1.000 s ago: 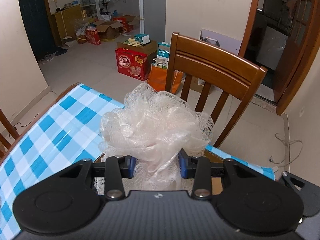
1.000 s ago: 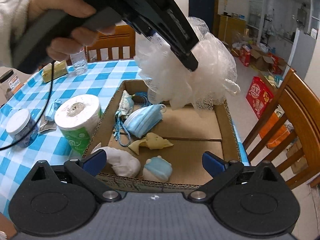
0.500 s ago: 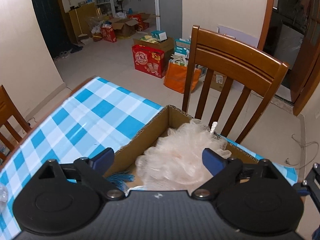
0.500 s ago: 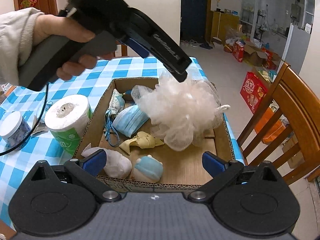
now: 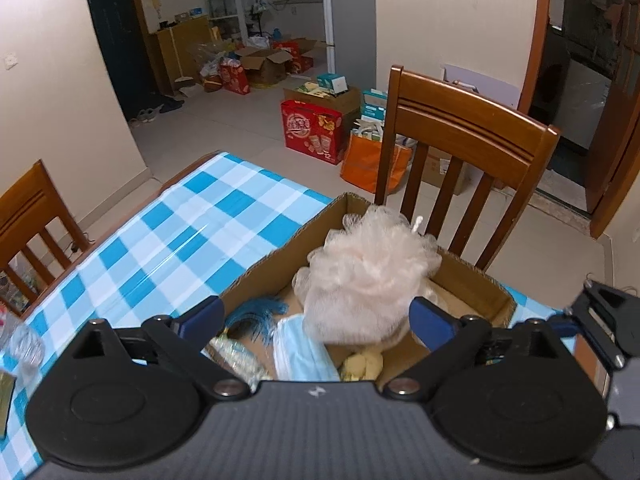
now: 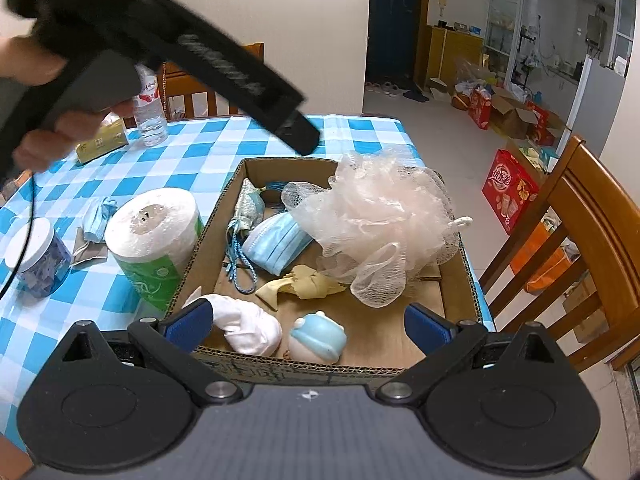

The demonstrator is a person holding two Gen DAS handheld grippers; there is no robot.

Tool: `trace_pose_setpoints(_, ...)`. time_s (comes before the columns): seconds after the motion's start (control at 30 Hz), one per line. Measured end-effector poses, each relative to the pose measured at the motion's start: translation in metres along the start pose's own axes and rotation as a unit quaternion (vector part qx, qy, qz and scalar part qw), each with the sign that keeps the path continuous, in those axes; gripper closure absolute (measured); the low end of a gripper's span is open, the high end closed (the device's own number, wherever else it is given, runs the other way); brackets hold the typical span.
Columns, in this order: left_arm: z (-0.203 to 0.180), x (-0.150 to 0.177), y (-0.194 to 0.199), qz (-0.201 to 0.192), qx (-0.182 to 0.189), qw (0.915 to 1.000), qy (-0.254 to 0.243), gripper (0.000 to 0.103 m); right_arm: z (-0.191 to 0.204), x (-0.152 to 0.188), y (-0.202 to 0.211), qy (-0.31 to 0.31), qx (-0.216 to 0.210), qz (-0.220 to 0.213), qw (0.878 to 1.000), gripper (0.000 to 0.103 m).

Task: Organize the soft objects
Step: 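Move both grippers back over the table toward the mask and sachet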

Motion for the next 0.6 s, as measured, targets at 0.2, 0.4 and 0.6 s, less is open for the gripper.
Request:
trace_pose_setpoints(0.2,-0.004,0.023,0.029,-0.017,-0.015,0.9996,0.018,0.004,0.007,0.000,0.004,0.000,0.001,-0.002,1.000,0.000)
trace_pose_setpoints(0.4,-0.007,0.053,0.050,-0.019,-0.032,0.9986,0.038,0.003,0.016,0.003,0.008,-0.004,0.002,0.003,1.000,0.000)
trace_pose_setpoints(0.6,0.002,0.097,0.073,-0.009,-0.078,0.9957,0.049,0.003,0.028,0.003,0.008,-0.005,0.004,0.009,1.000,0.000)
Point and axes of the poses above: each gripper's, at about its wrist camera, not at the fingertips, and y roughly against the way its jaws point, z to its left, x to its underside, the point moved 9 cm from there along -y, roughly the way its jaws point, and after that the axes turned 2 degrees about -y, right-handed, at the moved point
